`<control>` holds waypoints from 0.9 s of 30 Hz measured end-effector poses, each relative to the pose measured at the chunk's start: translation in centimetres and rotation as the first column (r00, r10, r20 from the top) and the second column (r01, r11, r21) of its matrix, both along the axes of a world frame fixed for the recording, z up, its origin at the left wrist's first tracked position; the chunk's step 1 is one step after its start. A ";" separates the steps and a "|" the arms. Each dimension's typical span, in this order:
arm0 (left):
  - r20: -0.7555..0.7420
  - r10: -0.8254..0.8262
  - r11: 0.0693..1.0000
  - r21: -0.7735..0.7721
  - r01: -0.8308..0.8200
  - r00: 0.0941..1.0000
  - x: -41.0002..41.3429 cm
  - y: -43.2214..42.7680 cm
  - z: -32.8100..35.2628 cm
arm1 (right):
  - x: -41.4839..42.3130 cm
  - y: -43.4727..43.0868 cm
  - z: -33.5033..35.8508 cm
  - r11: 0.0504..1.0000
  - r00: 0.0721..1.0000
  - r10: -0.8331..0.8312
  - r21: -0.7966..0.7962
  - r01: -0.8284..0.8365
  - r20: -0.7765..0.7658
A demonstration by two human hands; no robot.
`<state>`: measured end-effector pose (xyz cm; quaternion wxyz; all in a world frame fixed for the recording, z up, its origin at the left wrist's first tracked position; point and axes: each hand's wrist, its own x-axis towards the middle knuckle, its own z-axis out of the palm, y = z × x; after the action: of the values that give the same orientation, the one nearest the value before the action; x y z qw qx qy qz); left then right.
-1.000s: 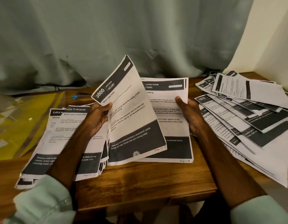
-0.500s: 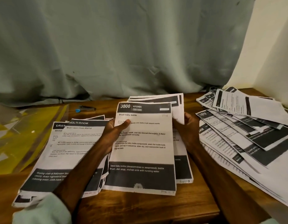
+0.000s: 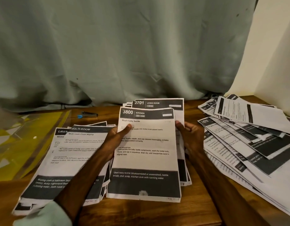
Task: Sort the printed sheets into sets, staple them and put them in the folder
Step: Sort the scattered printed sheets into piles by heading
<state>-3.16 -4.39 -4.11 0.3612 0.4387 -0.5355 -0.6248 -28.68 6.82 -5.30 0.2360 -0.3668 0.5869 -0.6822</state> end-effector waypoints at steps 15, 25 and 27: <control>-0.145 0.081 0.997 0.020 -0.079 0.986 1.4 -0.2 1.7 | -3.6 1.4 4.5 0.976 0.962 -0.217 -0.070 0.208 -0.167; -0.414 0.096 0.993 0.104 -0.058 0.905 4.7 -1.3 3.4 | -9.6 3.8 11.4 0.743 0.516 -0.651 -0.330 0.582 -0.557; -0.429 0.070 0.994 0.109 -0.026 0.901 4.6 -1.1 3.4 | -8.9 3.7 12.1 0.744 0.512 -0.654 -0.353 0.567 -0.557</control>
<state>1.43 -5.52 -0.68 0.4637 0.3200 -0.3990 -0.7234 -37.57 10.56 6.80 -0.2620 -0.3626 0.6771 -0.5843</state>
